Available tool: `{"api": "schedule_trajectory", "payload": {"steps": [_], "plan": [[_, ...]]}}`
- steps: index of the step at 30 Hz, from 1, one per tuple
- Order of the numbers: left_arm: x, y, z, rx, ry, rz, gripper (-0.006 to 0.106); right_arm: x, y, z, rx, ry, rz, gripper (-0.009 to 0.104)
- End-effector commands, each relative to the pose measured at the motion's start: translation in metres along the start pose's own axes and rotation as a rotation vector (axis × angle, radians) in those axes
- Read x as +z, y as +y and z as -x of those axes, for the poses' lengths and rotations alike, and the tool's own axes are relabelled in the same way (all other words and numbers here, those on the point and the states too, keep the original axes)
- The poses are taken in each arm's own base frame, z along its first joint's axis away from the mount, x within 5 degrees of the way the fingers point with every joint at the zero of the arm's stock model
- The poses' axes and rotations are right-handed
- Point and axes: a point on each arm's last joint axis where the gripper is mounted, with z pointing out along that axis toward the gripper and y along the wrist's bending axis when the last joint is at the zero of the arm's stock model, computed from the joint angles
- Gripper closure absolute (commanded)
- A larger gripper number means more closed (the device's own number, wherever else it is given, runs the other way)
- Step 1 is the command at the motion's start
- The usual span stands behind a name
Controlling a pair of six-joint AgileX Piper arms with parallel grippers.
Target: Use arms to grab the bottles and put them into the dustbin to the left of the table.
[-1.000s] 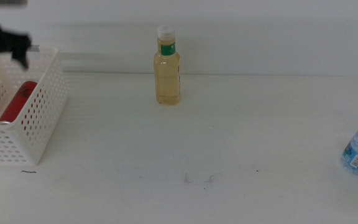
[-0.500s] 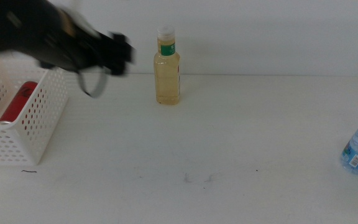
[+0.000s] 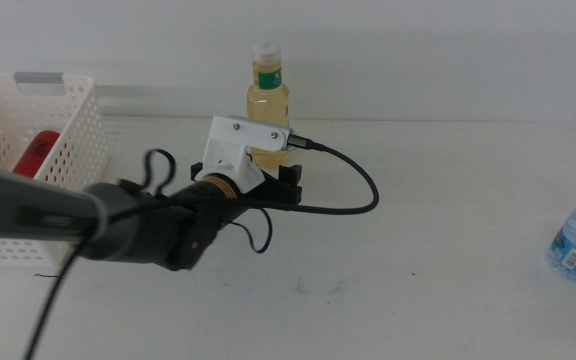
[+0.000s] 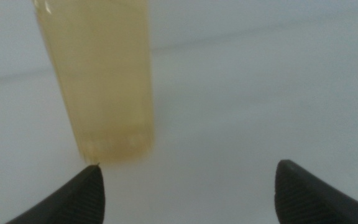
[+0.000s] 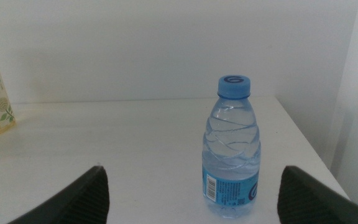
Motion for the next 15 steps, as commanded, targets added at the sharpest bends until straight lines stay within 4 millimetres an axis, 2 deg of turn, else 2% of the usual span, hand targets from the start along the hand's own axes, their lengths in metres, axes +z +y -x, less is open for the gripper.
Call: {"api": "schedule_trajectory", "payload": {"steps": [1,6,15], "plan": [[0.016,0.006,0.001,-0.021,-0.143,0.036,0.007,0.0,-0.001,0.0,-0.014,-0.008,-0.01,0.021],[0.031,0.017,-0.006,-0.105,-0.169,0.125,0.007,0.0,-0.001,0.0,-0.014,-0.008,-0.01,0.021],[0.034,0.022,-0.005,-0.031,-0.167,0.179,0.007,0.0,-0.001,0.0,-0.014,-0.008,-0.01,0.021]]}}
